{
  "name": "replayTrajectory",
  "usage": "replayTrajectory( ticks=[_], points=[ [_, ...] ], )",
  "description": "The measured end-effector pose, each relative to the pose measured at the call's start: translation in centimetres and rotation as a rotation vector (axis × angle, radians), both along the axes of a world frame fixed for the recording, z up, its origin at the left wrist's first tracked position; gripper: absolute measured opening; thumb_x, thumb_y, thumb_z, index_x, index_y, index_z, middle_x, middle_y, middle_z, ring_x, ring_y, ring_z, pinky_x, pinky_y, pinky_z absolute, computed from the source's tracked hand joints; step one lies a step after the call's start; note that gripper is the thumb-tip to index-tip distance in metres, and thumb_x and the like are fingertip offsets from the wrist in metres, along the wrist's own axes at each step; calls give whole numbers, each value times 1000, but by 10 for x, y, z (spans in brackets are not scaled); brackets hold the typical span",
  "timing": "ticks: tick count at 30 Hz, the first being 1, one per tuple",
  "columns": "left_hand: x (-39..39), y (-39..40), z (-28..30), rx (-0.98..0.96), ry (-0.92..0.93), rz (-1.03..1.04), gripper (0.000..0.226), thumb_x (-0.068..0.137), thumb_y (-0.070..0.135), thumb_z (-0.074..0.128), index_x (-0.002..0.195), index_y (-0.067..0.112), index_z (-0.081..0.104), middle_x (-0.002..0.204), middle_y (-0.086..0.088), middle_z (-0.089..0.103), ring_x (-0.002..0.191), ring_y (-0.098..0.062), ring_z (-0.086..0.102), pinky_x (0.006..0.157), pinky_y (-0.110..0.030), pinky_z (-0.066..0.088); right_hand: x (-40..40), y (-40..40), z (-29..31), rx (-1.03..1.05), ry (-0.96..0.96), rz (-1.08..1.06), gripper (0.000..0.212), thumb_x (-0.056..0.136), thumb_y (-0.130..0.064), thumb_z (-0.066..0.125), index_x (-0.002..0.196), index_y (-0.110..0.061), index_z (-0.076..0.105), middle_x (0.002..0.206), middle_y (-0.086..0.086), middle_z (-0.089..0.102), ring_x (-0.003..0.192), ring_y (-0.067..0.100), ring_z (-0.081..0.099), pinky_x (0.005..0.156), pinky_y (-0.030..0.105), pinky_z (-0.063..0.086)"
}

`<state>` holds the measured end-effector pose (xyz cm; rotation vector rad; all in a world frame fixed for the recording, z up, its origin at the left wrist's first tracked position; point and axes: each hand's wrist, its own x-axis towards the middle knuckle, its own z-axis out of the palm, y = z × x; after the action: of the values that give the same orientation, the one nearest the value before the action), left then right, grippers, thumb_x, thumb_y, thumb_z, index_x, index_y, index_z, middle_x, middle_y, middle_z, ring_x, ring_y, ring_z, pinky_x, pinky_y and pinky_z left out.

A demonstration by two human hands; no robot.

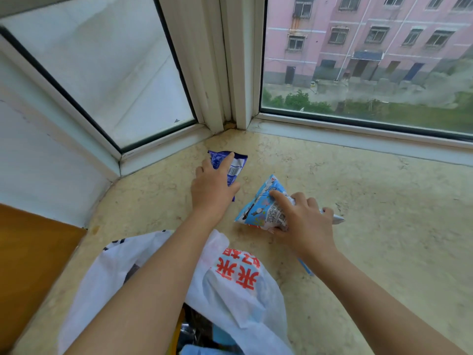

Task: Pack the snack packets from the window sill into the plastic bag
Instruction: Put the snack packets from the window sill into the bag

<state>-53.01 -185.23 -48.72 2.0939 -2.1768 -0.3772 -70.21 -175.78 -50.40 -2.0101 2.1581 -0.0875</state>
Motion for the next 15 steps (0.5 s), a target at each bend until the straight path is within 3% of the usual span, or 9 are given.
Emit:
replayTrajectory(
  ticks=[4, 8, 15],
  points=[
    [-10, 21, 22, -20, 111, 29, 64, 92, 43, 53, 149, 39, 23, 140, -13, 36, 121, -29, 40, 80, -35, 41, -6, 20, 14, -6, -28, -37, 71, 77, -63, 61, 140, -44, 34, 120, 2, 51, 106, 28, 50, 84, 44, 36],
    [-9, 48, 49, -98, 187, 34, 65, 91, 42, 55, 148, 42, 25, 135, -10, 37, 117, -27, 42, 73, -31, 39, -11, 44, 36, -44, -40, -69, 69, 76, -46, 63, 139, -44, 34, 119, 2, 52, 105, 28, 50, 86, 44, 36],
    [5, 115, 87, -144, 300, 83, 64, 89, 41, 58, 146, 42, 29, 128, -6, 39, 110, -24, 46, 80, -33, 45, -3, 94, 83, -165, -53, -21, 70, 71, -37, 68, 135, -39, 43, 114, 6, 57, 96, 31, 54, 80, 45, 37]
  ],
)
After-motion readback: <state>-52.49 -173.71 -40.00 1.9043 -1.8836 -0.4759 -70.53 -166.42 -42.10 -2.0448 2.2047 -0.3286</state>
